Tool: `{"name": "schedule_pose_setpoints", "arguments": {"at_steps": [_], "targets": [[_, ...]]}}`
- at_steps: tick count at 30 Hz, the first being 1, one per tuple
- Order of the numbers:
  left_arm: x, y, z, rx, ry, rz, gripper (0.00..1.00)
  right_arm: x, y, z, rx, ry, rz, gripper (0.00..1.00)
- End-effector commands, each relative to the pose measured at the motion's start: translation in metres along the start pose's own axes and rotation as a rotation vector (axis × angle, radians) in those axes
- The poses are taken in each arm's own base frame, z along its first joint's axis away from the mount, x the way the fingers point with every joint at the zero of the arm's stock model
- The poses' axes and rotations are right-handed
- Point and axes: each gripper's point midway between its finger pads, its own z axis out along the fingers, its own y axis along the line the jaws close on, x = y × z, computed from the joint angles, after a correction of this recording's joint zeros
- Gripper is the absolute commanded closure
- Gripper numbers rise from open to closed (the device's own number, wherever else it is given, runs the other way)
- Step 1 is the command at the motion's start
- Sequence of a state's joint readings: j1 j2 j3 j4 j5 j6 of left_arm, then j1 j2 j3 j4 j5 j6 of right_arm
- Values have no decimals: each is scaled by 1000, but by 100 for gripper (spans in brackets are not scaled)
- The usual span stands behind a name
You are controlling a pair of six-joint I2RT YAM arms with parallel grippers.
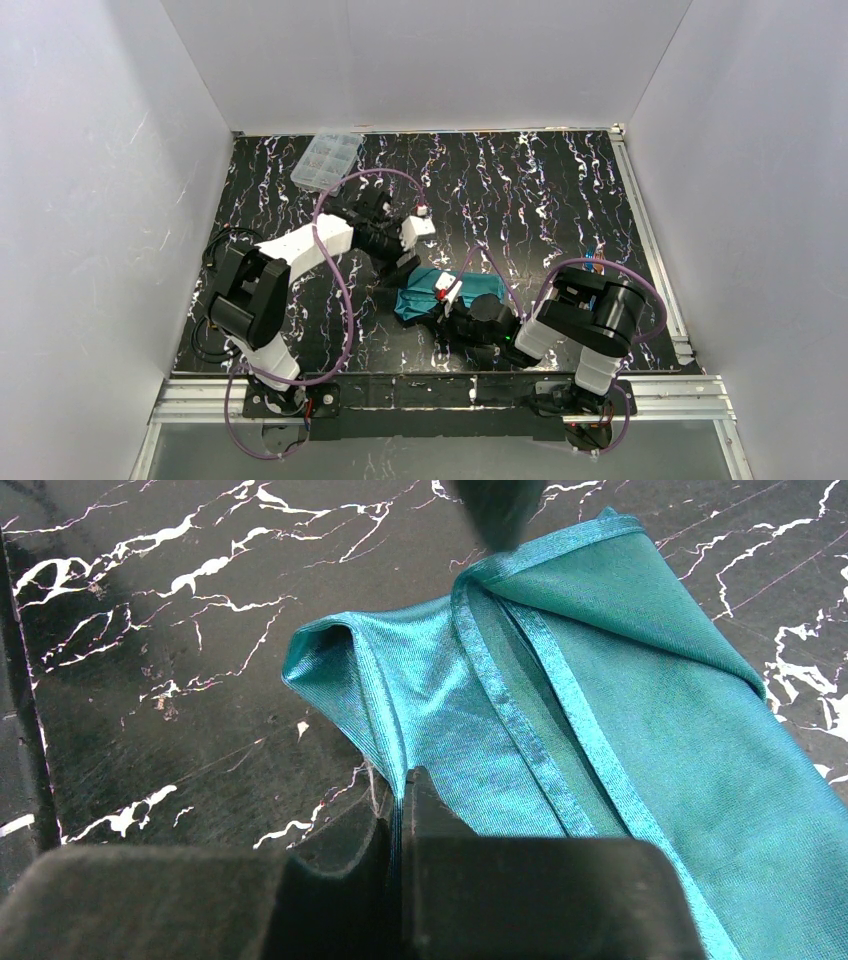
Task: Fold the napkin into a case and place the utensils inside
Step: Fold the 2/3-rectangle-folded napkin at the center of the board.
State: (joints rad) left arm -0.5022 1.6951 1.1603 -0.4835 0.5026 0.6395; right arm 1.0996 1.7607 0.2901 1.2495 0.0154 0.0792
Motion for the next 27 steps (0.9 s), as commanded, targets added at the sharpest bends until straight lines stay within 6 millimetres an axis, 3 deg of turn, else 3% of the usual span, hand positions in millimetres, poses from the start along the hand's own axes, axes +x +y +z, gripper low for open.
{"name": "schedule_pose_setpoints", "arguments": {"at_steps": [1, 8, 12, 19, 27], "targets": [[-29, -13, 1, -24, -120, 57, 27, -2, 2, 0, -9, -13, 20, 92], [-35, -15, 14, -50, -122, 73, 36, -1, 2, 3, -9, -10, 32, 93], [-28, -22, 19, -33, -101, 97, 43, 0, 3, 4, -9, -8, 41, 93], [-9, -19, 34, -61, -33, 100, 45, 2, 7, 3, -34, 3, 51, 93], [-12, -13, 41, -73, -18, 94, 55, 6, 10, 3, -41, 24, 74, 93]]}}
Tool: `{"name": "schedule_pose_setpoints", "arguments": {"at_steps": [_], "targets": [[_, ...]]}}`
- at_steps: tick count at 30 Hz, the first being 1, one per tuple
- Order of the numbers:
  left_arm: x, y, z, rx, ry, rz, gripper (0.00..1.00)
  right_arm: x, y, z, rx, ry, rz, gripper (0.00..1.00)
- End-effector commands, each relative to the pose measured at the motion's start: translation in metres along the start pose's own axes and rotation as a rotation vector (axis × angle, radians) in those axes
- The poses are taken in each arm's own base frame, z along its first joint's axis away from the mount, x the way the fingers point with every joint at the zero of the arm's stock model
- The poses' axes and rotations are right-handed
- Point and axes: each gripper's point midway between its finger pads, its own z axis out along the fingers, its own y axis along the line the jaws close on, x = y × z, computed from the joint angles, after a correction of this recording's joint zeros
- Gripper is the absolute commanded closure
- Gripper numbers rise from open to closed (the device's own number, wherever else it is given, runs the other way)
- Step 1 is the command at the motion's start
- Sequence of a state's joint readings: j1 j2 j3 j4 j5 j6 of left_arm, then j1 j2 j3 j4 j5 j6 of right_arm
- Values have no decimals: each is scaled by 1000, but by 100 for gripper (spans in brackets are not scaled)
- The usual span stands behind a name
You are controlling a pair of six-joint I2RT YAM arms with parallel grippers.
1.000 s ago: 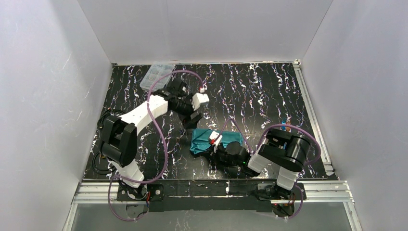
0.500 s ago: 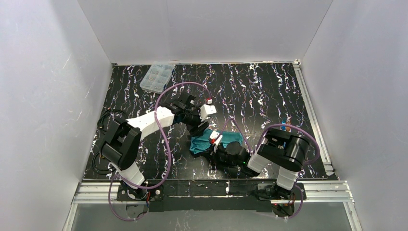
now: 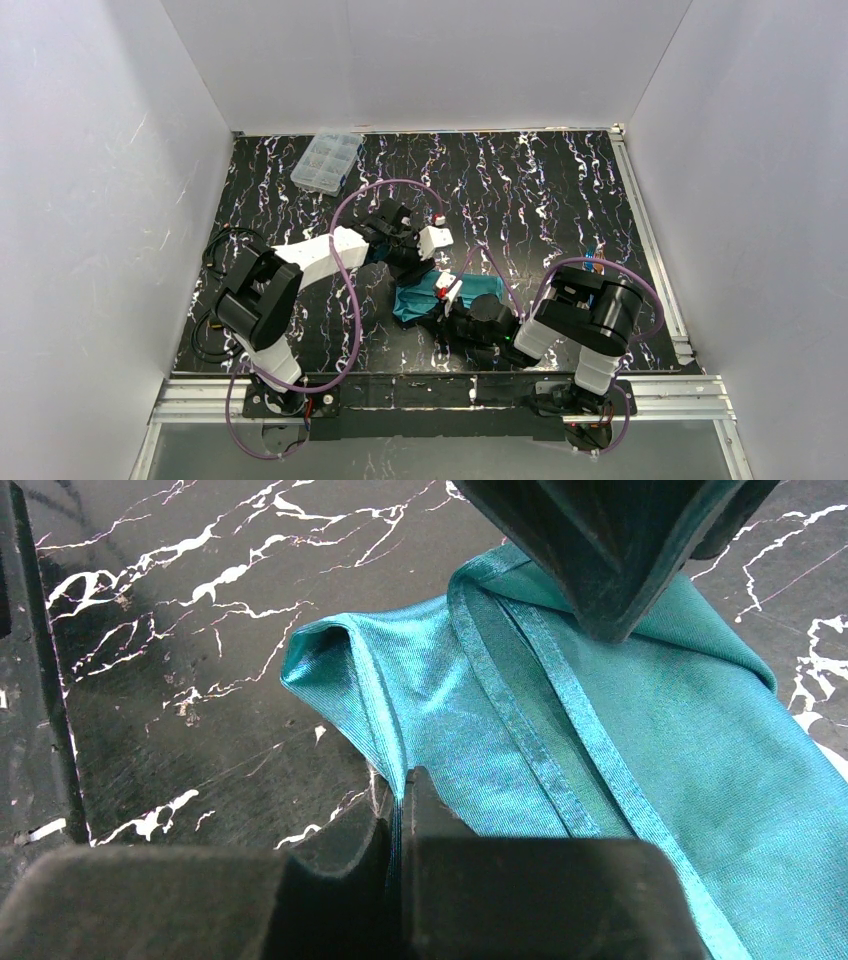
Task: Fold the napkin into a case and place the utensils inside
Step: Fold the 2/3-rectangle-folded napkin at the center of the board.
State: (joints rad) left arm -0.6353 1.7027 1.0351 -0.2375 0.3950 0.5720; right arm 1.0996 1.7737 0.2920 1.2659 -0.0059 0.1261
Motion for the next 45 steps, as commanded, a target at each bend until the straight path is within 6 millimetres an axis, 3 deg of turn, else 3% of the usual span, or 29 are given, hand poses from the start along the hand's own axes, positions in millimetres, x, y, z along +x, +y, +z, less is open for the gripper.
{"name": "schedule_pose_setpoints", "arguments": {"at_steps": [1, 6, 12, 13, 16, 17, 24, 34, 45], "targets": [[-5, 1, 1, 3, -2, 6, 55, 7, 3, 3, -18, 28, 32, 93], [-6, -12, -4, 39, 13, 9, 51, 10, 4, 3, -17, 39, 51, 93], [-2, -8, -2, -3, 26, 31, 52, 12, 5, 4, -21, 39, 73, 94], [0, -6, 0, -12, 30, 41, 58, 11, 5, 4, -20, 33, 81, 94], [6, 6, 4, -52, 52, 60, 94, 10, 6, 4, -23, 30, 96, 94], [9, 6, 5, -43, 64, 50, 100, 11, 7, 3, -23, 33, 102, 94], [4, -7, -3, -1, 35, 28, 100, 12, 2, 6, -12, 57, 203, 94], [7, -17, -6, 31, 21, 30, 100, -2, -6, 2, -50, 89, 563, 91], [10, -19, -5, 28, 15, 37, 100, -18, -1, -6, -78, 62, 628, 92]]}}
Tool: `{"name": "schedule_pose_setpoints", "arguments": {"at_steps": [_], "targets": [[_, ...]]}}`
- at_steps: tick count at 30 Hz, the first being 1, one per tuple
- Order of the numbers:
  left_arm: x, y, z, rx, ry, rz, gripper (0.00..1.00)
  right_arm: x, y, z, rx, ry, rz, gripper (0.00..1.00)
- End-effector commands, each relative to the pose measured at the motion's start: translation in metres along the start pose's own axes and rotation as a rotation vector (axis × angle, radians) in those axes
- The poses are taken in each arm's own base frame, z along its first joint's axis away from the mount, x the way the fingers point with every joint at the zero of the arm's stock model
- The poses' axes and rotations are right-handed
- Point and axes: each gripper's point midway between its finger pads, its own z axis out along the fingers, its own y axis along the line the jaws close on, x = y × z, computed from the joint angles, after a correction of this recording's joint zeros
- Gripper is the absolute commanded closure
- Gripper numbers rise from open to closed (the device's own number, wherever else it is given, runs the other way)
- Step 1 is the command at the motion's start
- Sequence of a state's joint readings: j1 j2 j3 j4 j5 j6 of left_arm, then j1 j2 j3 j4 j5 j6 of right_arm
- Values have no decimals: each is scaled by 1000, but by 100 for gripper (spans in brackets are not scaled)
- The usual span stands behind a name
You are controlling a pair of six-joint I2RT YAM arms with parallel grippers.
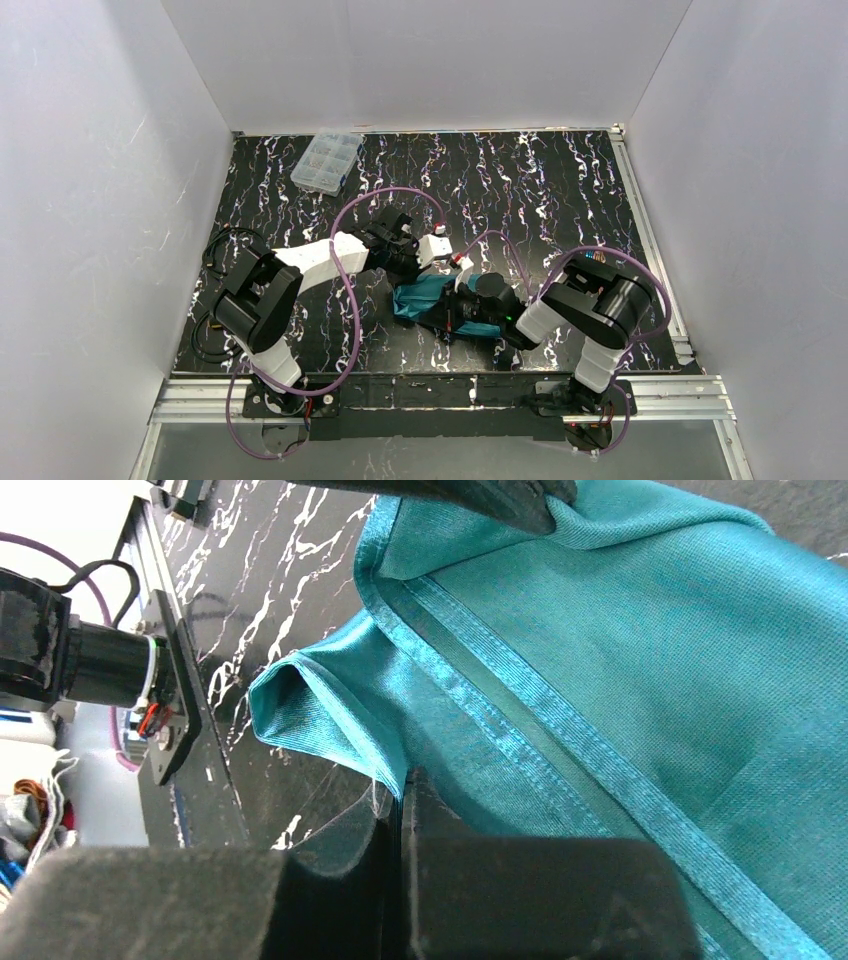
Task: Fold the napkin into a case and place the utensils inside
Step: Fold the 2/3-rectangle-folded napkin at the center of the board.
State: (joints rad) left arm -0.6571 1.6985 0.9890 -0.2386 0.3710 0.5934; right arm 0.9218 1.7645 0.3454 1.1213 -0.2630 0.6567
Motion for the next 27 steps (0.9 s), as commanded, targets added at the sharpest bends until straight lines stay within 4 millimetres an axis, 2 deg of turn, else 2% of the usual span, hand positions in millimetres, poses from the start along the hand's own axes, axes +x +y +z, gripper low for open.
{"name": "schedule_pose_setpoints", "arguments": {"at_steps": [1, 8, 13, 20, 27], "targets": [[-7, -7, -11, 12, -32, 15, 100, -15, 12, -6, -35, -38, 32, 92], [-7, -6, -12, 5, -34, 16, 100, -34, 7, -11, -35, -95, 125, 92], [-7, -4, -12, 1, -34, 17, 100, -28, -9, -4, 30, -23, 202, 94], [-7, -5, -12, 2, -36, 20, 100, -30, -23, -9, 122, 31, 295, 94], [-8, -4, -13, -4, -38, 21, 100, -38, -27, -12, 241, 111, 308, 94]]}}
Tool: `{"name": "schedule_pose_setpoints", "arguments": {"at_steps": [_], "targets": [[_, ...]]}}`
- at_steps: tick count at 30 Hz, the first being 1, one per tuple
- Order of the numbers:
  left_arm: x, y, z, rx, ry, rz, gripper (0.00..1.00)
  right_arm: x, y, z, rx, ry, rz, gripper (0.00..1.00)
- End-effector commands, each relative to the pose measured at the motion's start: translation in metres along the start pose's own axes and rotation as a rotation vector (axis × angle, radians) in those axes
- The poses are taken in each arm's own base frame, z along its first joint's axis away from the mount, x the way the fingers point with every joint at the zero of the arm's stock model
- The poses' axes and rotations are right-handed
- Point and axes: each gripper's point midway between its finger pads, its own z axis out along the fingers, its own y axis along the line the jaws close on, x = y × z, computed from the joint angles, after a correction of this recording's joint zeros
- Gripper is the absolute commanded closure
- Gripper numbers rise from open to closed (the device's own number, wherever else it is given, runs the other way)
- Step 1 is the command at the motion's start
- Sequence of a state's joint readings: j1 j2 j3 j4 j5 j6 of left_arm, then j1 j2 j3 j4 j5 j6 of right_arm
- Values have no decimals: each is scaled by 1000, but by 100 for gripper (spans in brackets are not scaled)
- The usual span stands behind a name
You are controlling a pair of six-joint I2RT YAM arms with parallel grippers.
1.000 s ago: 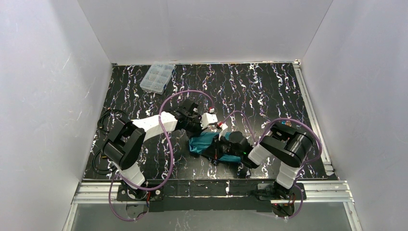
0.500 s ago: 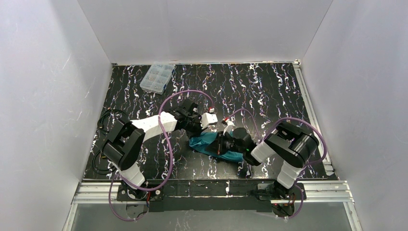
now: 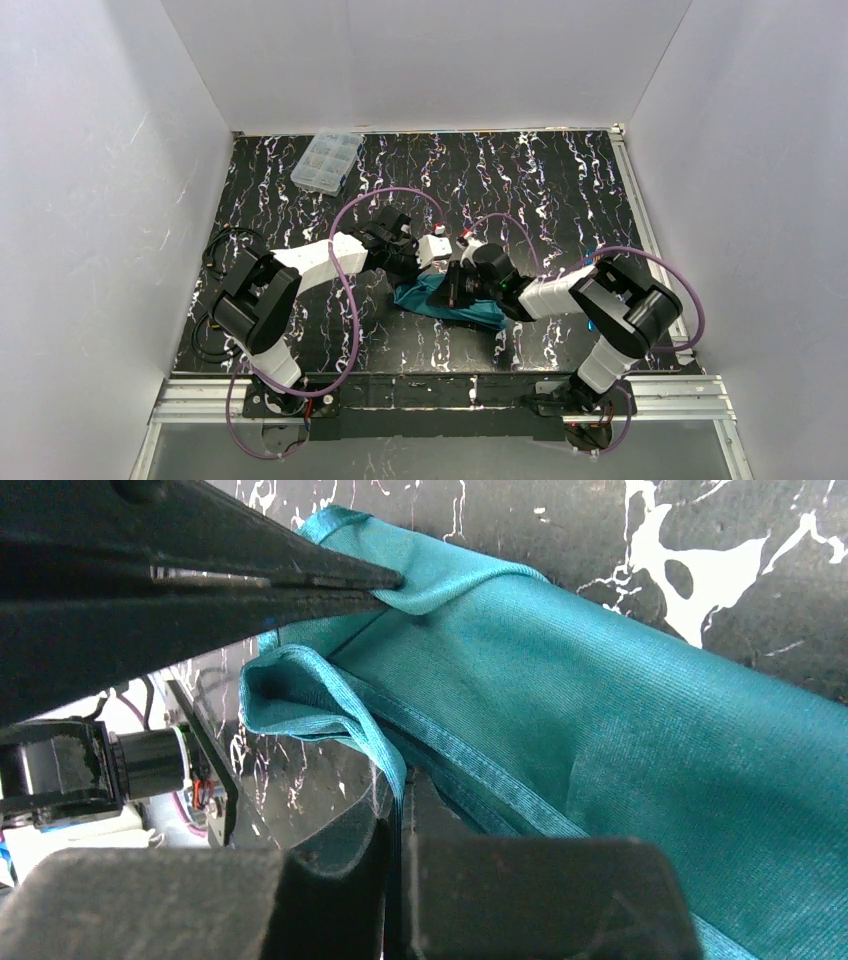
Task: Fold the napkin into a case and place the utensils inside
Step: Fold the 2/3-rectangle-folded napkin at the center of the board, then stuff the top corner of the smaller-rectangle-folded napkin into the folded napkin.
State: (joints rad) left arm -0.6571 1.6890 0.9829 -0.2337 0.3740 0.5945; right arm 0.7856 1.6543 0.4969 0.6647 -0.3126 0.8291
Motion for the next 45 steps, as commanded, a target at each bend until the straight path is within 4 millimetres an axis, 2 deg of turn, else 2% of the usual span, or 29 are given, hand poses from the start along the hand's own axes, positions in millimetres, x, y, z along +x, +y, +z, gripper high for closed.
{"name": "schedule_pose_setpoints", "arguments": {"at_steps": [1, 6, 9, 18, 24, 28, 32, 35, 39, 41, 45], "targets": [[-8, -3, -11, -2, -30, 16, 100, -6, -2, -6, 101, 45, 20, 94], [-10, -3, -12, -3, -39, 17, 100, 0, -14, -5, 191, 121, 74, 95], [-11, -3, -12, 1, -39, 19, 100, -3, -14, -4, 202, 139, 95, 96], [-11, -7, -11, 27, -46, 41, 100, -22, 5, 1, 162, 227, 3, 96], [-9, -10, -12, 38, -42, 47, 100, -33, 16, 2, 123, 228, 6, 96], [-10, -11, -12, 42, -45, 44, 100, -33, 4, 0, 168, 237, 25, 96], [-12, -11, -13, 43, -50, 51, 100, -13, -21, 8, 200, 292, 26, 97], [-14, -10, -15, 45, -48, 58, 100, -3, -32, 16, 188, 307, 43, 99], [-20, -7, -26, 37, -38, 65, 71, 5, -39, 17, 187, 308, 68, 99], [-26, -8, -35, 41, -43, 62, 68, 9, -42, 14, 194, 311, 75, 99], [-43, -6, -54, 30, -65, 66, 68, 17, -47, 11, 203, 320, 86, 99]]}}
